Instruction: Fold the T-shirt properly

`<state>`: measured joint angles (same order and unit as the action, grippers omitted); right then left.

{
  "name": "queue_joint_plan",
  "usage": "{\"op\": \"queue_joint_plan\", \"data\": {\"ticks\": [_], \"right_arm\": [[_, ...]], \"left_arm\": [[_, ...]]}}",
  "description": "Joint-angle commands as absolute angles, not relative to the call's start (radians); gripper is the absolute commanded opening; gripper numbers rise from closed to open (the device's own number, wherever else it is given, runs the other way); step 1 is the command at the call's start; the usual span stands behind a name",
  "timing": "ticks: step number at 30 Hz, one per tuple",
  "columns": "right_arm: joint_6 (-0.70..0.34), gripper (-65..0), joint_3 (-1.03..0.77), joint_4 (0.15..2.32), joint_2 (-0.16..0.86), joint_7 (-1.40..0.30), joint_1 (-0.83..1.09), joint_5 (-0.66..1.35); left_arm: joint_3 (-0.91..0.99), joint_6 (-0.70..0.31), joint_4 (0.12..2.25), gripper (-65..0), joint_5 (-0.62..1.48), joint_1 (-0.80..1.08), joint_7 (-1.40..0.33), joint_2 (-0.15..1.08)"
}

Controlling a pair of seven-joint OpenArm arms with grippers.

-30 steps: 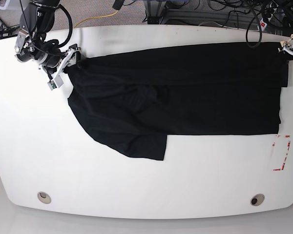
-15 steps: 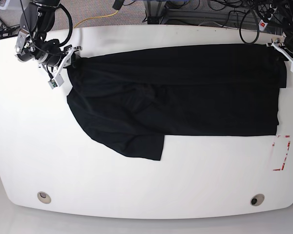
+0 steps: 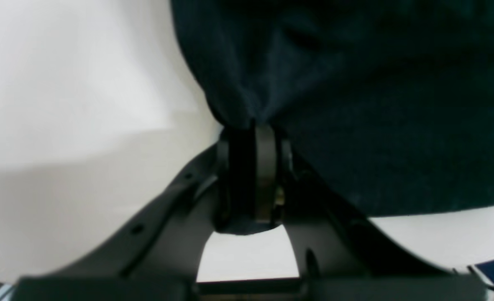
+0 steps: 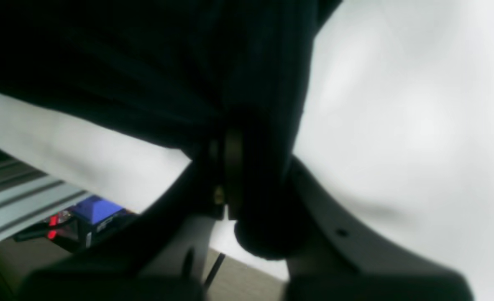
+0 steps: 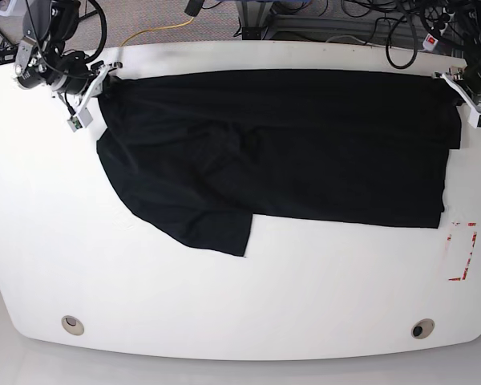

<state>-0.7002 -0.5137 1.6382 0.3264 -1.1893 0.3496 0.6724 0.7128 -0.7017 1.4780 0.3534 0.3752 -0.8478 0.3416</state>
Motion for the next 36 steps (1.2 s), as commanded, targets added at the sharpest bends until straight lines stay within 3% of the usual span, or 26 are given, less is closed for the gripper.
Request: {"op": "queue_joint_plan", "data": {"ticks": [1,8,10,15,16,20,25,36], "right_arm": [[-0.698,-65.0,-0.519,1.662,0.367,-1.199,0.372,0.653],[-0.698,-65.0,-0.519,1.744,0.383,-1.199,0.449,0.653],[-0.698,-60.7,-0.519,1.759,0.383,-1.199,0.458,0.653],[-0.698,-37.4,-0.519,1.761,0.384,-1.199,0.456,0.651],[-0.698,-30.6,-0.519,1.761,0.384,-1.199,0.456,0.651],[-0.698,-15.2,-0.530,1.785,0.384,-1.199,0.452,0.651],[-0.698,-13.6,-0.605,1.857,0.384,-1.202,0.456,0.653],[-0.698,-14.0,-0.610,1.897,0.395,-1.273,0.383,0.653]], "left_arm": [[0.723,-0.698,1.486,-60.3,0.335,0.395,-0.863,0.366],[0.723,-0.698,1.488,-60.3,0.338,0.429,-0.863,0.390],[0.727,-0.698,1.488,-60.1,0.337,0.432,-0.863,0.392],[0.723,-0.698,1.488,-57.2,0.337,0.444,-0.865,0.392],[0.725,-0.698,1.488,-53.6,0.337,0.444,-0.865,0.392],[0.739,-0.698,1.521,-40.3,0.338,0.444,-0.865,0.392],[0.794,-0.698,1.616,-31.4,0.344,0.440,-0.917,0.387],[0.816,-0.698,1.842,-31.1,0.392,0.417,-1.038,0.387]]}}
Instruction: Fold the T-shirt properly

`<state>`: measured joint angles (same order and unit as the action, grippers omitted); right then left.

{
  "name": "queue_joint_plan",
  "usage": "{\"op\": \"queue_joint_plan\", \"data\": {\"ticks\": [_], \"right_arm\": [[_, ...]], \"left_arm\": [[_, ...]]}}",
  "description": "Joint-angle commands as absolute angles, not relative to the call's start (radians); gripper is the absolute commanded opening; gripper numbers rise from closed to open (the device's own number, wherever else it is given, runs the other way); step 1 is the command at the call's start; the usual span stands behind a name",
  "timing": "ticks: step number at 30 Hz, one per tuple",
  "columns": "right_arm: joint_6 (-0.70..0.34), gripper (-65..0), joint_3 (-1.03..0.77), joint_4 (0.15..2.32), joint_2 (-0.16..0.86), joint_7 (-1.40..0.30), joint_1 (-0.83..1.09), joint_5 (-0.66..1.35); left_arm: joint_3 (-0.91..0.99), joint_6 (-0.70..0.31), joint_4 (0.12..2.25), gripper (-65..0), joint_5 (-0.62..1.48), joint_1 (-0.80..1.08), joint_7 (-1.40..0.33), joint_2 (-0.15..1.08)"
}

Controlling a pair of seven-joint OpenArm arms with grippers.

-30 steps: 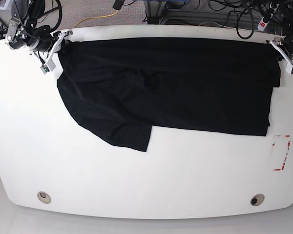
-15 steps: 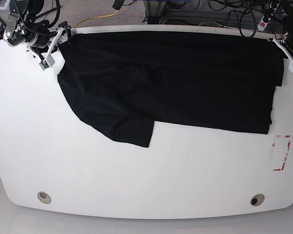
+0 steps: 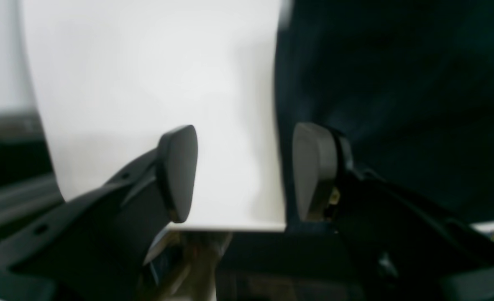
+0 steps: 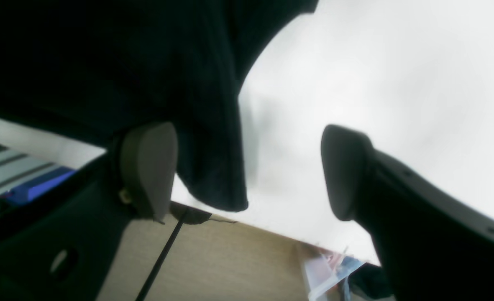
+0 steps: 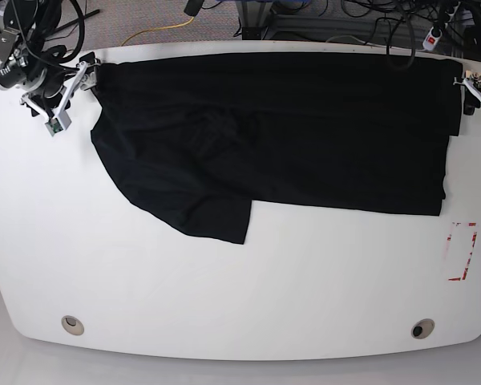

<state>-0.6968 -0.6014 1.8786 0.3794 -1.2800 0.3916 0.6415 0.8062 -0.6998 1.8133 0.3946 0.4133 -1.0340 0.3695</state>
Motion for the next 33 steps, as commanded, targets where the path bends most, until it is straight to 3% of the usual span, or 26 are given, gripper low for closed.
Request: {"op": "queue_joint_plan", "data": {"ticks": [1,10,19,27,33], "right_arm": [[-0.698,-14.0,-0.608,1.897,0.395,-1.273,0.377,0.653],[-0.698,-14.0,-0.607,1.863,0.352,-1.270,0.249,0.644],[-0.698,-14.0,-0.601,1.641,0.328,-1.265,0.027,0.642],[-0.698,-14.1,-0.476,1.408,0.372,-1.158,-0.171,0.565],[-0.698,-14.1,-0.452,1.400,0.374,-1.170,-0.206,0.530]], "left_arm": [[0.812,-0.698,1.850,-31.1,0.392,0.415,-1.038,0.387],[0.733,-0.698,1.844,-31.1,0.390,0.395,-1.038,0.384],[0.707,-0.698,1.844,-31.1,0.387,0.332,-1.038,0.329],[0.708,-0.698,1.845,-31.1,0.214,0.234,-1.038,0.266],[0.710,-0.698,1.845,-31.3,0.143,0.203,-1.038,0.237]]}}
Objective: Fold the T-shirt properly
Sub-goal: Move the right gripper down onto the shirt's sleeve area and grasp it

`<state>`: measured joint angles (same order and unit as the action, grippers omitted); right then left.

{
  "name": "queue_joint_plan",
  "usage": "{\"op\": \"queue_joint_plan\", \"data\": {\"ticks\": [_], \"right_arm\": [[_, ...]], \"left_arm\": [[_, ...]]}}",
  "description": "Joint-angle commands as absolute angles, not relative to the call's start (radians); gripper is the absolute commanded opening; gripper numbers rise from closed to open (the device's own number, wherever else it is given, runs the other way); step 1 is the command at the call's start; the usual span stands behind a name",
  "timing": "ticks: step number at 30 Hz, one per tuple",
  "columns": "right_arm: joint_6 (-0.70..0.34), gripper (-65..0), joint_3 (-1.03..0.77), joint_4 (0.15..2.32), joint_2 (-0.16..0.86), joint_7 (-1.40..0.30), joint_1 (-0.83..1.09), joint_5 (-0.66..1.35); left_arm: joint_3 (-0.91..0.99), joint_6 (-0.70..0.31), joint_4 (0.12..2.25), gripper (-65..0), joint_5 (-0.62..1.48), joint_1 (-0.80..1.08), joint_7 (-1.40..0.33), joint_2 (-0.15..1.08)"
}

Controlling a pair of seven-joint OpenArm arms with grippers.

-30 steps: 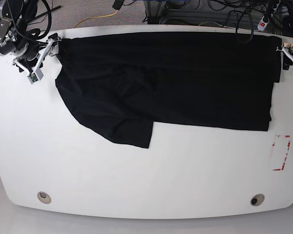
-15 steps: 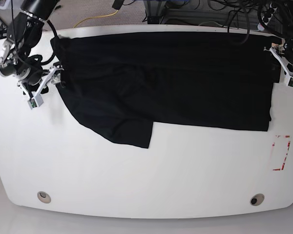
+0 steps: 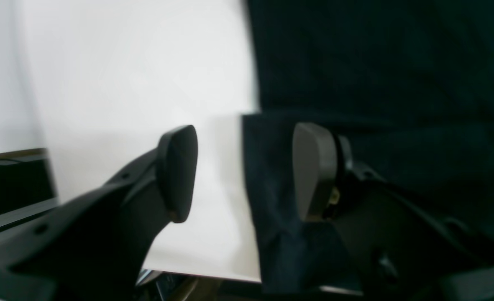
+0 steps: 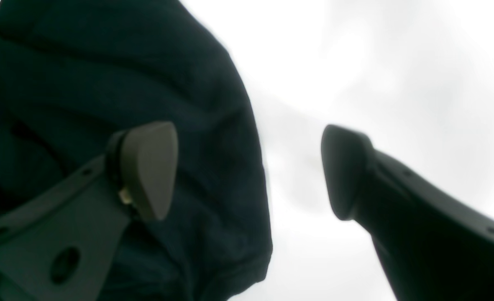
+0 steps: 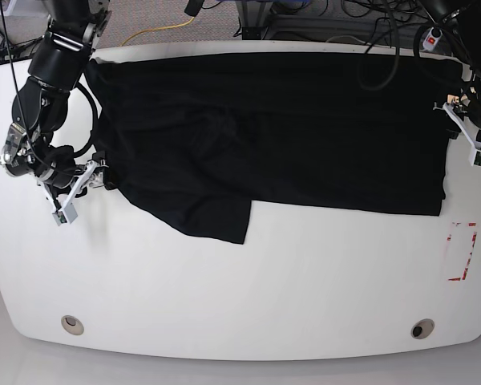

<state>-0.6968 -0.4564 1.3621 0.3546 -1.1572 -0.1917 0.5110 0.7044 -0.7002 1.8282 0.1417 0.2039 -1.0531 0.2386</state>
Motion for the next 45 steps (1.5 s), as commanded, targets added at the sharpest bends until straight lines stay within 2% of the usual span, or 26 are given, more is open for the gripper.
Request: {"op": "queue_joint_plan", "data": {"ticks": [1,5,10,13,23,27,37,45], "right_arm": [[-0.698,-14.1,-0.444,1.419,0.374,-1.179,-0.205,0.538],[-0.698,-14.1,-0.404,1.566,0.364,-1.241,-0.145,0.581],[-0.698,-14.1,-0.386,1.764,0.275,-1.296,-0.054,0.605],[-0.698,-14.1,-0.352,1.796,0.226,-1.299,-0.018,0.607],[-0.698,-14.1,-0.222,1.785,0.148,-1.270,0.002,0.599],[-0.698,-14.1,-0.179,1.719,0.130,-1.265,-0.015,0.599],[-0.698,-14.1,-0.171,1.560,0.120,-1.207,-0.062,0.601],[-0.698,-14.1,-0.171,1.532,0.110,-1.207,-0.082,0.607]], "left_arm": [[0.708,-0.698,1.845,-31.3,0.143,0.203,-1.038,0.234],[0.707,-0.698,1.845,-31.3,0.142,0.203,-1.038,0.236],[0.705,-0.698,1.842,-31.3,0.142,0.206,-1.038,0.234],[0.705,-0.698,1.842,-31.3,0.142,0.208,-1.038,0.234],[0.705,-0.698,1.797,-31.3,0.142,0.208,-1.038,0.234],[0.705,-0.698,1.796,-31.3,0.142,0.209,-1.038,0.234],[0.705,-0.698,1.794,-31.3,0.142,0.209,-1.038,0.234],[0.705,-0.698,1.794,-31.3,0.142,0.209,-1.038,0.234]]}}
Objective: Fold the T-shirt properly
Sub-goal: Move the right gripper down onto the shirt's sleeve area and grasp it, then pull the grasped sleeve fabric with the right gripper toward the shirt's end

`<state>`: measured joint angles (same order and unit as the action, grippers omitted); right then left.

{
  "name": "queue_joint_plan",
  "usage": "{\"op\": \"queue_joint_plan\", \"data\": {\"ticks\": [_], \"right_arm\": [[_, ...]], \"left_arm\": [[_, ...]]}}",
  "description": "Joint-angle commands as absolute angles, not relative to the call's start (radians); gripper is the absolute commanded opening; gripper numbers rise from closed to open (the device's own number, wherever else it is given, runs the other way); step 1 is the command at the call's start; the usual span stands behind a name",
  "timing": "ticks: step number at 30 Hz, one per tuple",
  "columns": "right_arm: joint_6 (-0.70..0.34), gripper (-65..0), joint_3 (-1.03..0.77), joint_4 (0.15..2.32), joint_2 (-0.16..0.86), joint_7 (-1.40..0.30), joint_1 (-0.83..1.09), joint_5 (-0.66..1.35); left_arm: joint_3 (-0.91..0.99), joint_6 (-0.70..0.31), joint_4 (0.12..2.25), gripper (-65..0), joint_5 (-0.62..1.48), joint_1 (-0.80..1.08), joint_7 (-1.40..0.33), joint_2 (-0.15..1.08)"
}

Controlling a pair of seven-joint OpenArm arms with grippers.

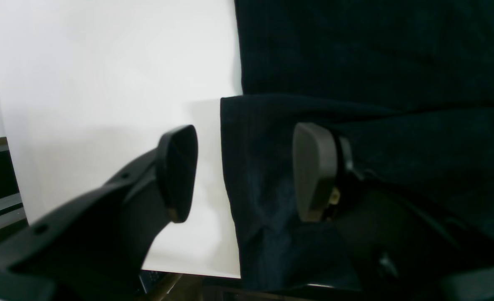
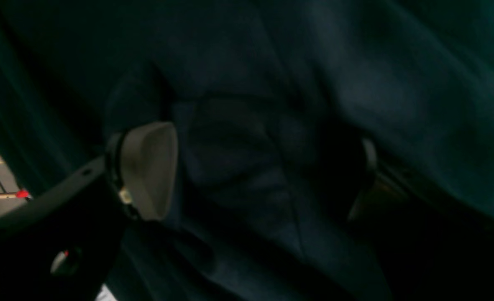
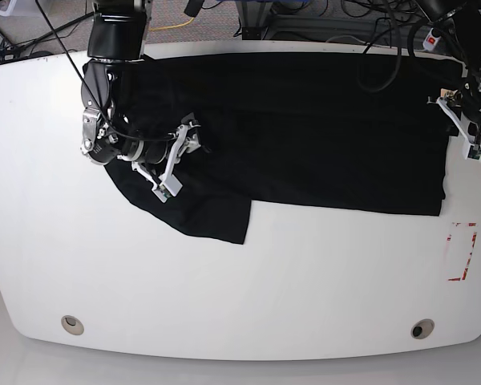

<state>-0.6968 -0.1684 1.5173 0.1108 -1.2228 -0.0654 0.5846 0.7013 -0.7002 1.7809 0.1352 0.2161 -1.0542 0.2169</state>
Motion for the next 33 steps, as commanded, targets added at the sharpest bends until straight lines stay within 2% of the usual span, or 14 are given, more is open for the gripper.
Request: {"op": "queue_joint_plan", "data": {"ticks": [1,10,18,24,29,33], "right_arm": [[-0.698,-14.1,-0.171,1.532,0.099,-1.207,-0.082,0.607],[-0.698,-15.9,-0.120,1.534,0.084,-1.207,-0.073,0.607],[-0.698,-43.9,-0.110,1.535,0.084,-1.207,-0.074,0.607],[-0.698,-48.7,-0.116,1.537,0.084,-1.207,-0.074,0.607],[-0.698,-65.0,-0.116,1.538,0.087,-1.207,-0.077,0.607],[-0.698,-65.0,-0.116,1.541,0.091,-1.205,-0.081,0.607]], "left_arm": [[0.705,-0.698,1.794,-31.3,0.142,0.209,-1.038,0.234],[0.705,-0.698,1.794,-31.3,0.142,0.209,-1.038,0.234],[0.705,-0.698,1.793,-31.3,0.142,0.209,-1.038,0.234],[0.705,-0.698,1.793,-31.3,0.142,0.209,-1.038,0.234],[0.705,-0.698,1.793,-31.3,0.142,0.209,-1.036,0.234],[0.705,-0.698,1.793,-31.3,0.142,0.209,-1.036,0.234]]}}
